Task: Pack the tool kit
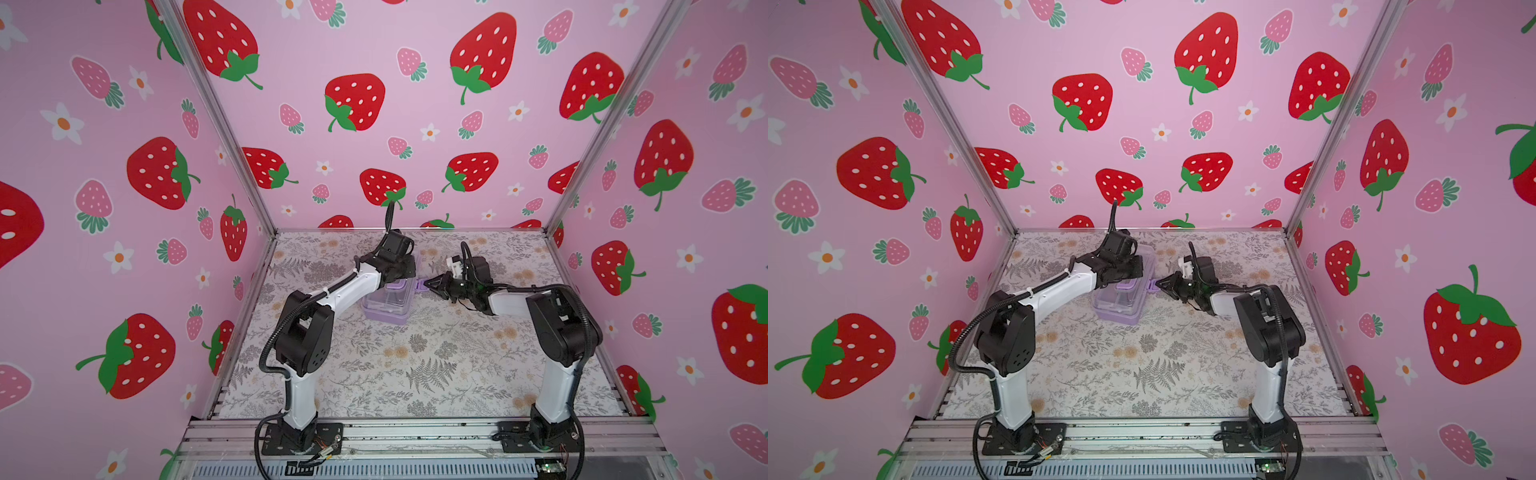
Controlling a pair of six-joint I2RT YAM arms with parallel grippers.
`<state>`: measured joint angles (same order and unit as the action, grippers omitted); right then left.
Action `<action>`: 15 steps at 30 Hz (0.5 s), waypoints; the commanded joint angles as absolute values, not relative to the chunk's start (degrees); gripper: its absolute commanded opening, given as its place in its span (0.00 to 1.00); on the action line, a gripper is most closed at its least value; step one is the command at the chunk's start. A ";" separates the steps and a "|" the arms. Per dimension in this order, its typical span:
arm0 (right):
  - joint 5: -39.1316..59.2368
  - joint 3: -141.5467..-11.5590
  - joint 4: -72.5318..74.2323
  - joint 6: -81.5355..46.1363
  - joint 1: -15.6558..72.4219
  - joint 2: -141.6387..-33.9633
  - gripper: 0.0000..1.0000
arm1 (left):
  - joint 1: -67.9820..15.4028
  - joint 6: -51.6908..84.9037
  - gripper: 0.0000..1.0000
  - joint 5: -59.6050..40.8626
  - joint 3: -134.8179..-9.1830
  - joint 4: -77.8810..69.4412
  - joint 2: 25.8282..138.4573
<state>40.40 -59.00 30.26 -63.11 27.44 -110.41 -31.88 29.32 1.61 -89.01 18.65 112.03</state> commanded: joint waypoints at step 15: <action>51.84 -63.57 61.60 -68.20 30.90 -104.28 0.39 | -34.51 28.99 0.00 -7.53 -82.43 33.51 117.71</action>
<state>46.96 -62.19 46.15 -66.83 29.19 -108.03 -32.16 30.00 -3.73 -87.88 18.00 110.91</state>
